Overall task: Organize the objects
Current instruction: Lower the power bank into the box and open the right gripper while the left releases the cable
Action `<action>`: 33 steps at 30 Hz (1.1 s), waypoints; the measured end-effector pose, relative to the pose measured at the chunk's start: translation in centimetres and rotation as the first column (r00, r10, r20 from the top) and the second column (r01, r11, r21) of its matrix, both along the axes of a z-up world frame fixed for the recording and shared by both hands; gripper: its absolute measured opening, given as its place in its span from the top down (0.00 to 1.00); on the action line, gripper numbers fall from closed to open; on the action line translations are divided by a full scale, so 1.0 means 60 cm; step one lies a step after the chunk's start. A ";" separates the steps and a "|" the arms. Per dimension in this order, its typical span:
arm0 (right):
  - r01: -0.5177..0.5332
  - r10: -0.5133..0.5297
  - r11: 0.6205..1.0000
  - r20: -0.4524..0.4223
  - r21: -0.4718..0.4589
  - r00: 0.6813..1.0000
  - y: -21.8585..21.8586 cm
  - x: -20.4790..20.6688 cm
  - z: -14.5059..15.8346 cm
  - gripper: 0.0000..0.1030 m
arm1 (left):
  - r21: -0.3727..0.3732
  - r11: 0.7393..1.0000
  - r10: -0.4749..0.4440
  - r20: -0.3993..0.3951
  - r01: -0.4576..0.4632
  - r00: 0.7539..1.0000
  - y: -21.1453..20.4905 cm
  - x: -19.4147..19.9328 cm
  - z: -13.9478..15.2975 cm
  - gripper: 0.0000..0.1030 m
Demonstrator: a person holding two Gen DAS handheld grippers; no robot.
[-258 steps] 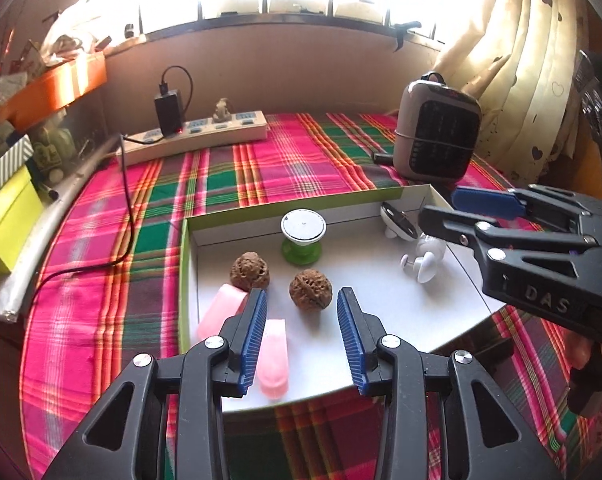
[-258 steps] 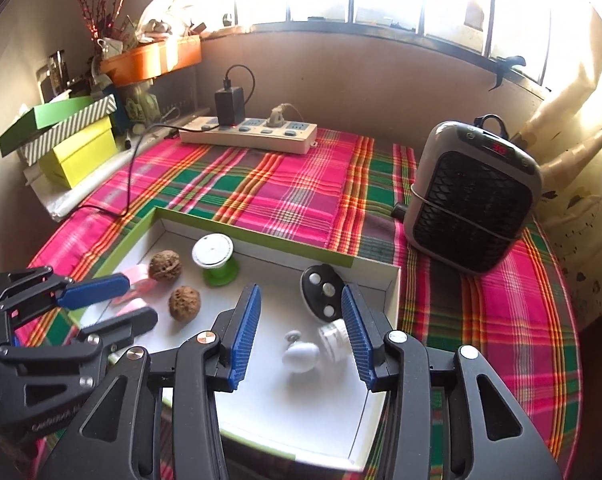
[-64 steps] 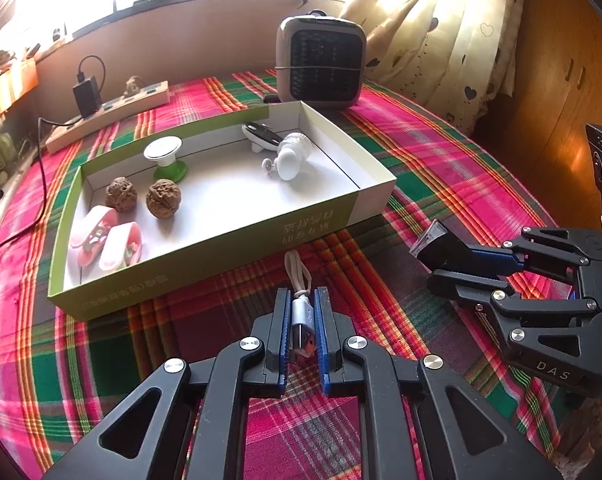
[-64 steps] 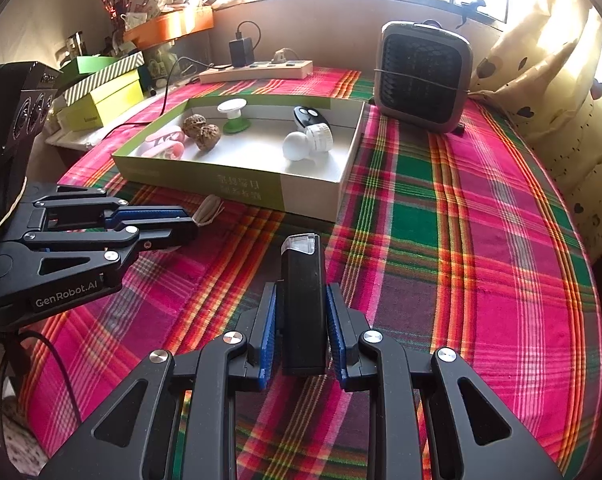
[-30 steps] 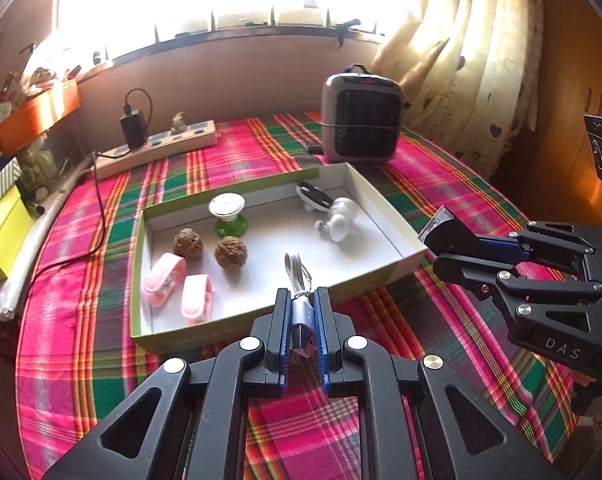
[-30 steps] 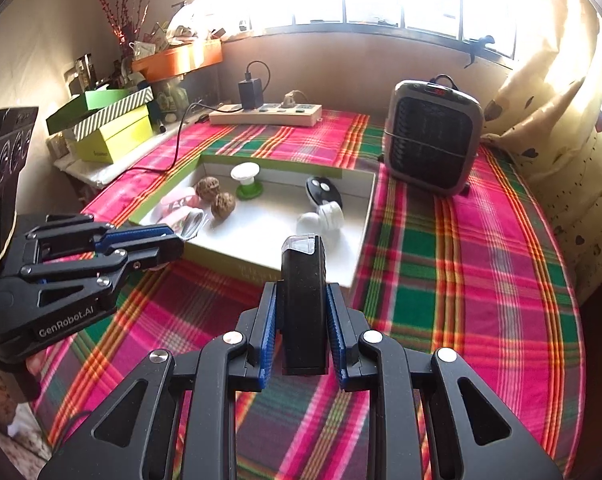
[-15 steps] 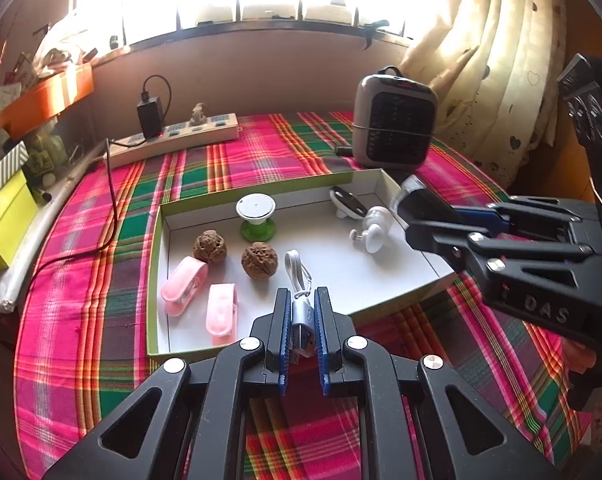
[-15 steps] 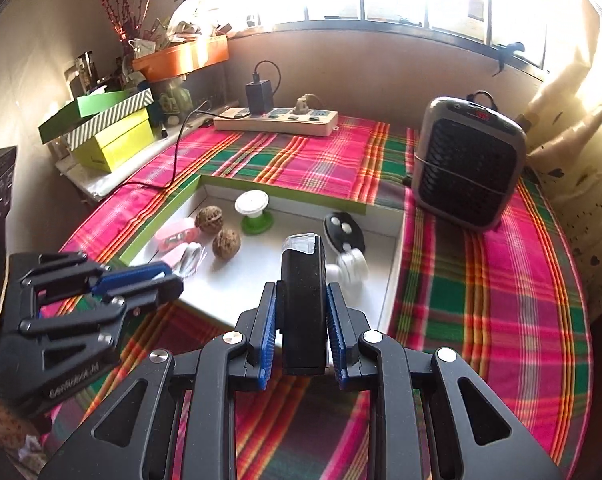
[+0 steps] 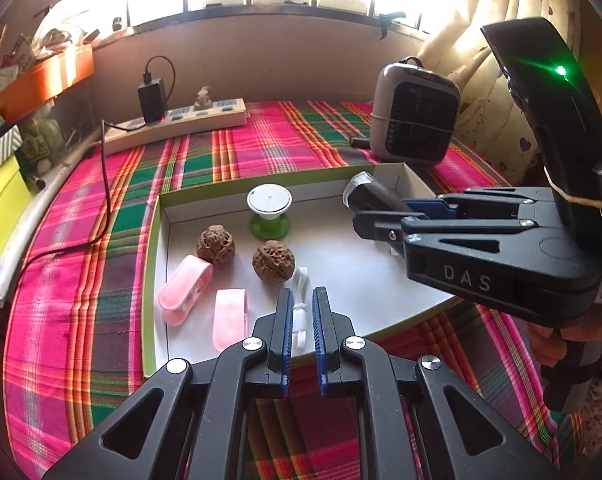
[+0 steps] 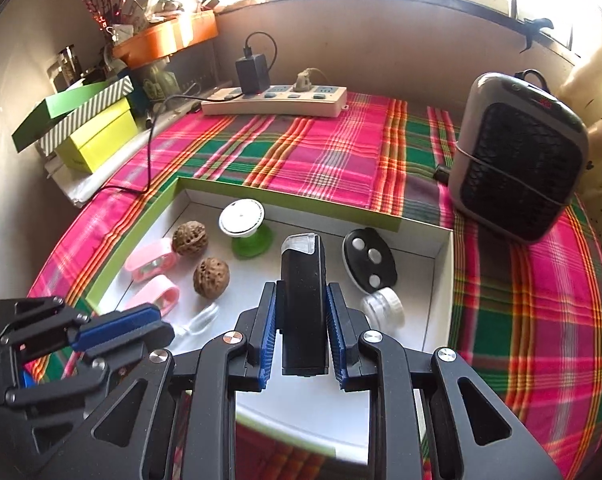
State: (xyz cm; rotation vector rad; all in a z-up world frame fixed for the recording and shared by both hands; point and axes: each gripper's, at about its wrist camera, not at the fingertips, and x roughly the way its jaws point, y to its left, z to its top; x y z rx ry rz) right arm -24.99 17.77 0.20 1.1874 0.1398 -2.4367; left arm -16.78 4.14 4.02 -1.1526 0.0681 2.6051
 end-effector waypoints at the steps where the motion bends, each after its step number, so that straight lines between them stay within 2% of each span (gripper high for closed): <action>1: 0.002 -0.002 1.000 0.002 0.000 1.000 -0.001 -0.004 -0.001 0.76 | 0.001 1.000 -0.001 0.004 0.001 1.000 0.000 -0.001 -0.003 0.91; 25: -0.011 0.007 0.998 0.061 0.054 0.998 -0.037 -0.058 -0.041 0.76 | 0.025 1.000 0.008 0.035 -0.009 0.999 -0.008 -0.015 -0.019 0.91; 33: -0.012 0.008 0.998 0.052 0.070 0.999 -0.043 -0.059 -0.044 0.76 | 0.027 1.000 0.012 0.036 -0.013 0.999 -0.010 -0.016 -0.018 0.89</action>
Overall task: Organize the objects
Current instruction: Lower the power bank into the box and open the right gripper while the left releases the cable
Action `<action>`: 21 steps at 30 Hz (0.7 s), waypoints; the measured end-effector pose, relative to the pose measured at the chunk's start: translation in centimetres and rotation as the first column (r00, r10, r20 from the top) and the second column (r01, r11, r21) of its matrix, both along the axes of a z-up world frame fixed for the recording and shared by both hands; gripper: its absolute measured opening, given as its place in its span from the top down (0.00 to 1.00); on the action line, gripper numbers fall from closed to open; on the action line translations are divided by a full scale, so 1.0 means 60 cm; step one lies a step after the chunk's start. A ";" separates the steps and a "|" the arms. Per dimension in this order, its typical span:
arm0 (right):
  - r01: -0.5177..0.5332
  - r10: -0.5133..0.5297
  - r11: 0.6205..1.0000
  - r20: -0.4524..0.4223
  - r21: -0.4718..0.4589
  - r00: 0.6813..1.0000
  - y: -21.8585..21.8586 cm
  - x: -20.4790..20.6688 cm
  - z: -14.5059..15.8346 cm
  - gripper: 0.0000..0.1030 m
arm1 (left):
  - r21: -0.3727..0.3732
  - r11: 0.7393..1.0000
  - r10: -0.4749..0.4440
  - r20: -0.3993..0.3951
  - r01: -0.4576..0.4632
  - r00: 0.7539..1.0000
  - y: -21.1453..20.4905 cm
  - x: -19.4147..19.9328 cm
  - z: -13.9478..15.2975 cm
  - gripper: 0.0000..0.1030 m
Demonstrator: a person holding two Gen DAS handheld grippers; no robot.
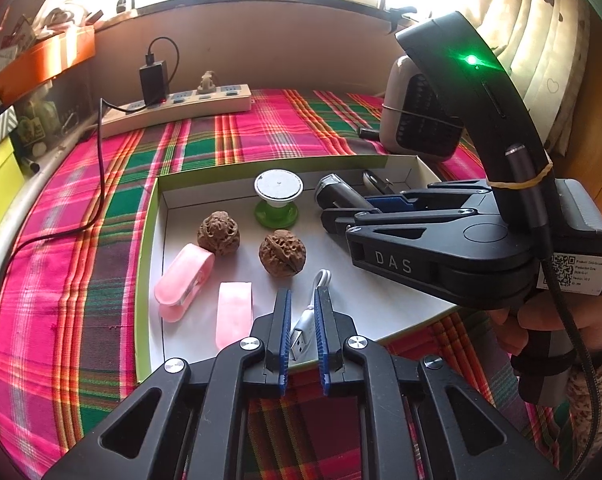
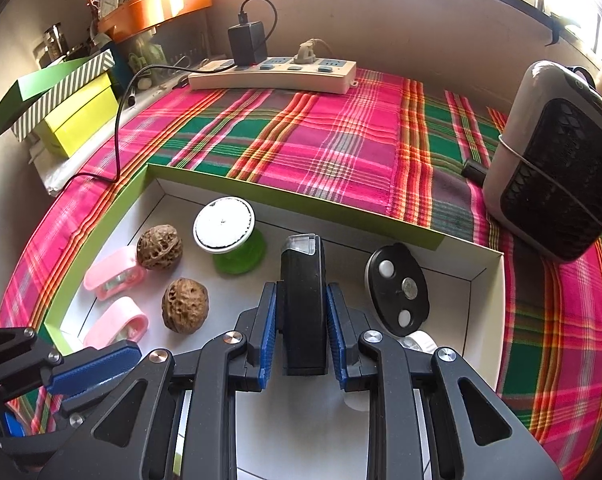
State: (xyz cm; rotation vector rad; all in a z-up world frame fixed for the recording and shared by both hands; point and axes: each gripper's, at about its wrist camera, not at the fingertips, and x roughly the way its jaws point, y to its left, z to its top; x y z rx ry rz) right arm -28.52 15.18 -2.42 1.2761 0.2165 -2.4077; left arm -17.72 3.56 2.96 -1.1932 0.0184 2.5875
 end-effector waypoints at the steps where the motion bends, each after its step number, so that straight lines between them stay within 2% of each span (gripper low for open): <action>1: 0.000 0.000 1.000 -0.003 0.003 1.000 -0.001 0.000 0.000 0.76 | -0.003 1.000 0.003 -0.001 -0.003 1.000 0.000 0.000 0.000 0.88; 13: 0.011 -0.011 1.000 -0.014 0.011 1.000 -0.001 0.004 -0.001 0.76 | -0.026 0.999 0.020 -0.007 -0.020 1.000 -0.006 0.004 -0.004 0.80; 17: 0.028 -0.028 1.000 -0.018 0.007 0.999 0.003 0.006 0.001 0.65 | -0.031 0.999 0.026 -0.006 -0.026 1.000 -0.007 0.004 -0.004 0.78; 21: 0.035 -0.035 0.999 -0.027 -0.005 0.999 0.007 0.012 0.006 0.65 | -0.034 0.999 0.026 -0.007 -0.026 1.000 -0.006 0.003 -0.004 0.77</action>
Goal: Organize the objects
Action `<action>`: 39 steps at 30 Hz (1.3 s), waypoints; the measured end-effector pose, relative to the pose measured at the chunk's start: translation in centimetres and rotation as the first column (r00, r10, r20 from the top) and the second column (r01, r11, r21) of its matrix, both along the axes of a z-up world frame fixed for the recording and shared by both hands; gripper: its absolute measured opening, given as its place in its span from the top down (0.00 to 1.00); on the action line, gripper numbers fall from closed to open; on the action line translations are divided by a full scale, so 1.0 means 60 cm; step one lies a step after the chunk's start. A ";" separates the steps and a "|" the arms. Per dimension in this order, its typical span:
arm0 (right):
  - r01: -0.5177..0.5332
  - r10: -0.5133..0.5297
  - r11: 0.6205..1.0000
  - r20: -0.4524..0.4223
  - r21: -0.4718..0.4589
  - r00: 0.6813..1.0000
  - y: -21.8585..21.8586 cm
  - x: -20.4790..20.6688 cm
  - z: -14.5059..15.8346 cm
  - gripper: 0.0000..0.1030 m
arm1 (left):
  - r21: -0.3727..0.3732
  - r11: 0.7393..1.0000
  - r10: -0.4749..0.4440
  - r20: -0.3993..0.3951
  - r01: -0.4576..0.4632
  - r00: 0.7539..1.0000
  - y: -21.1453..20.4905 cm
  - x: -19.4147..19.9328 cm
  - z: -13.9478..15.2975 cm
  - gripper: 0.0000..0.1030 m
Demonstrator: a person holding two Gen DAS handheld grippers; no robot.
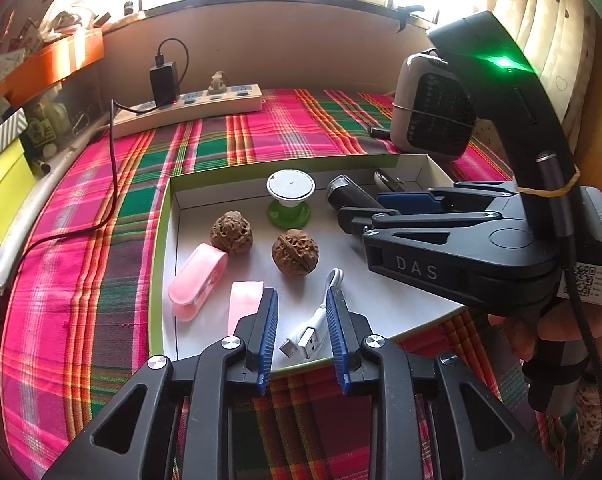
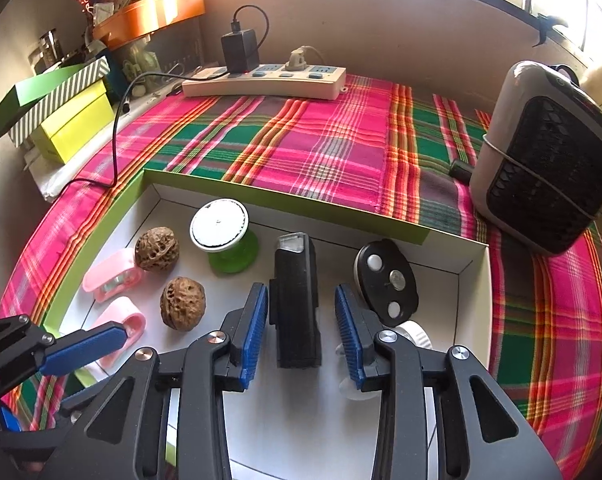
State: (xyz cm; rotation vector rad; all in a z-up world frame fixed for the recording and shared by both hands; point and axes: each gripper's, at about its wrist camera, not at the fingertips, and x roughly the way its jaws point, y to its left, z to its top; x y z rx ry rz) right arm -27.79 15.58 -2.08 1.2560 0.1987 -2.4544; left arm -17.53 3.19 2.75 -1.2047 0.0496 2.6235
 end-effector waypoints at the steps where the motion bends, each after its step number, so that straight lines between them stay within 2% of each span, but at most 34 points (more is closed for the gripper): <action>1: 0.002 -0.002 1.000 -0.002 -0.002 1.000 0.001 0.002 0.001 0.64 | 0.001 1.000 0.000 0.000 0.000 1.000 0.001 0.000 0.000 0.76; 15: 0.039 -0.041 0.998 -0.046 -0.051 0.998 0.027 0.051 0.027 0.61 | -0.012 0.999 0.037 -0.014 -0.037 0.999 -0.001 0.026 0.014 0.72; 21: 0.053 -0.060 0.994 -0.067 -0.093 0.996 0.036 0.090 0.041 0.55 | -0.022 0.998 0.065 -0.035 -0.065 0.997 -0.004 0.044 0.022 0.71; 33: 0.089 -0.101 0.992 -0.151 -0.084 0.983 0.043 0.175 0.062 0.54 | -0.047 0.994 0.092 -0.045 -0.094 0.995 -0.007 0.091 0.022 0.71; 39: 0.109 -0.117 0.992 -0.122 -0.068 0.986 0.049 0.199 0.045 0.52 | -0.068 0.992 0.110 -0.022 -0.111 0.994 -0.009 0.108 0.006 0.70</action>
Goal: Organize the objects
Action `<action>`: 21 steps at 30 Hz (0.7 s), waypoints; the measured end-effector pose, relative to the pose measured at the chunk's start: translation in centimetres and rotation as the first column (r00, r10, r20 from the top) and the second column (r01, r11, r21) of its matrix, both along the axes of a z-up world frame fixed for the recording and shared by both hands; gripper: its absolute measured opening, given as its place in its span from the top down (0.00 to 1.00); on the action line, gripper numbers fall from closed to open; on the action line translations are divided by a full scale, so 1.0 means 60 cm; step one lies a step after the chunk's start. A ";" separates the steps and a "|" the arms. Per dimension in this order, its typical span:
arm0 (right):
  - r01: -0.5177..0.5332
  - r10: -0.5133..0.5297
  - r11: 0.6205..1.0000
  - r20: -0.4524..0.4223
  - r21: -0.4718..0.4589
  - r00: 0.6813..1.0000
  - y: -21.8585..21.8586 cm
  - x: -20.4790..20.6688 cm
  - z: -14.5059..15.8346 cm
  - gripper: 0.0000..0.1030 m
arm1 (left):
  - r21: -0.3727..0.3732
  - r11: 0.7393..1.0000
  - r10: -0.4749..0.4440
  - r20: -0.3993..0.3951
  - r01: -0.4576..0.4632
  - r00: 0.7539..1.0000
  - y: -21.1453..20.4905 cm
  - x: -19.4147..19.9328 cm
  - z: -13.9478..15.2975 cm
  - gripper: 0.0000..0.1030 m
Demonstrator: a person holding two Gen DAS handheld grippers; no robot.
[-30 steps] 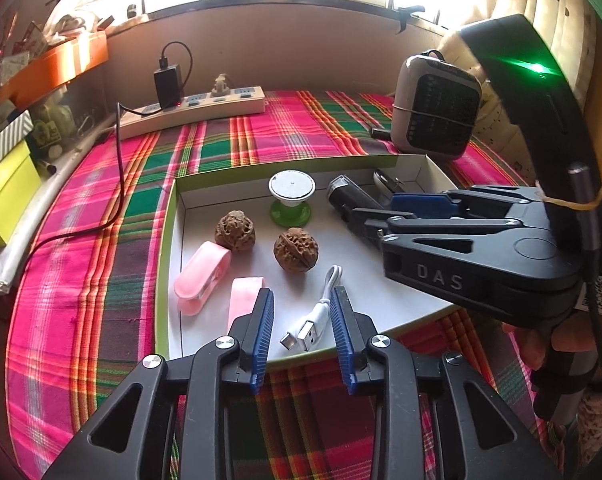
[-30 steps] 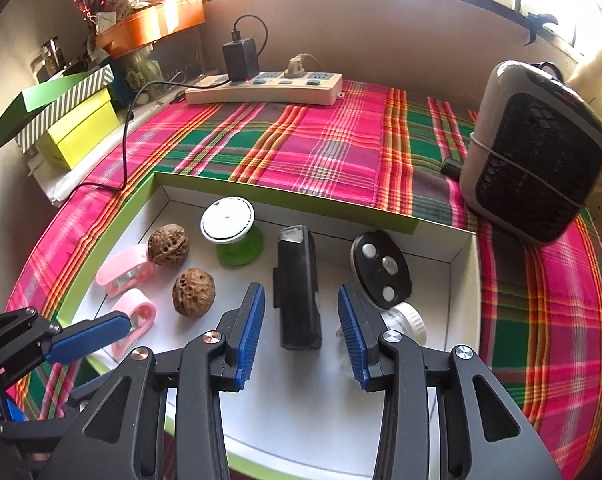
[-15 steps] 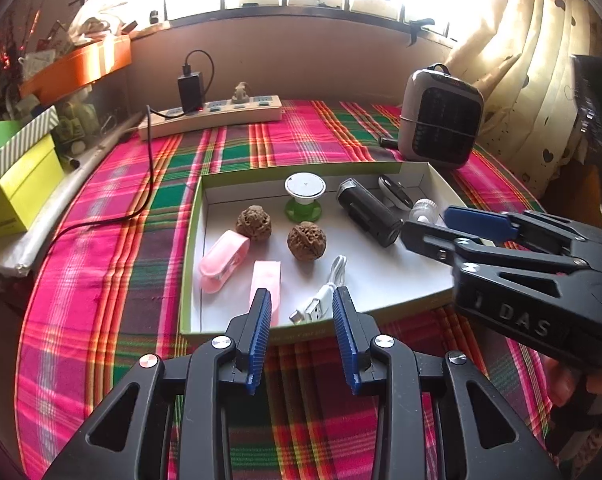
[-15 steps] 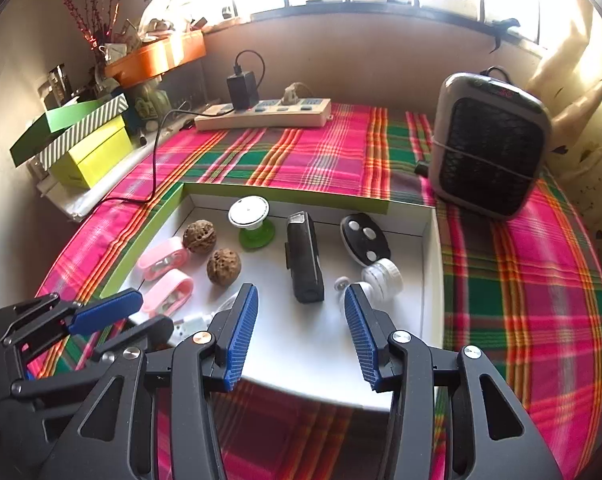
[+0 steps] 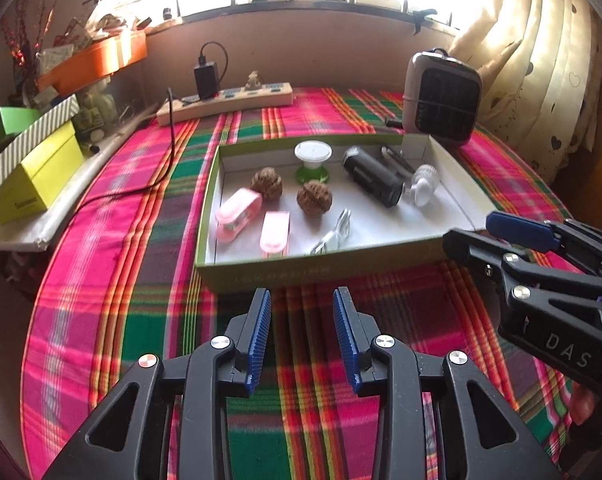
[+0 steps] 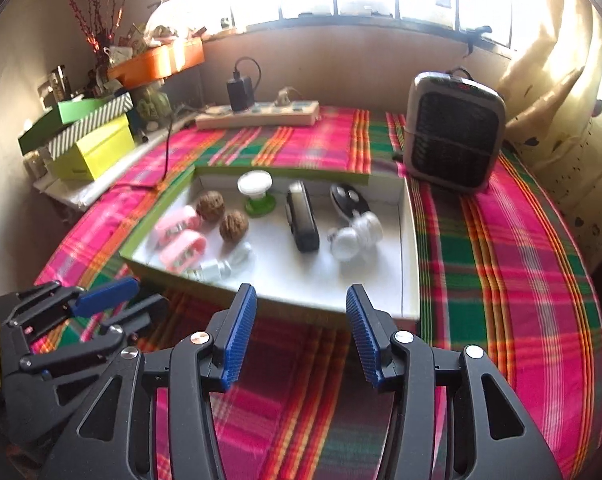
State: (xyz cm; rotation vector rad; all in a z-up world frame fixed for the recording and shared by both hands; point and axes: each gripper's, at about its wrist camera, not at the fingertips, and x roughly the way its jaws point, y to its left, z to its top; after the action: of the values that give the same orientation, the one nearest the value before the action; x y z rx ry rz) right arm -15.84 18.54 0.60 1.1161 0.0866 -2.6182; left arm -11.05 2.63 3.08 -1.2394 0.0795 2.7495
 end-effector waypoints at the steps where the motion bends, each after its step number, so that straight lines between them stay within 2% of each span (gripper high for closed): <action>1: 0.001 -0.001 1.000 0.009 0.004 1.000 0.002 0.002 -0.005 0.51 | -0.002 1.000 0.008 0.008 -0.008 1.000 -0.002 0.002 -0.004 0.70; 10: 0.029 -0.030 0.999 0.062 0.024 0.998 0.017 0.029 -0.041 0.50 | -0.032 0.999 0.031 0.038 -0.030 0.999 -0.007 0.024 -0.031 0.67; 21: 0.063 -0.068 0.997 0.094 0.047 0.993 0.030 0.052 -0.064 0.45 | -0.023 0.999 0.046 0.043 -0.045 0.998 -0.014 0.040 -0.037 0.62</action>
State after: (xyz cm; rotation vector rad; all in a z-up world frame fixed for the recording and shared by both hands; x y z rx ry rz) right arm -12.69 20.33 -3.23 1.2789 0.0894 -2.6266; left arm -8.66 1.78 0.84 -1.3229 0.0788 2.7658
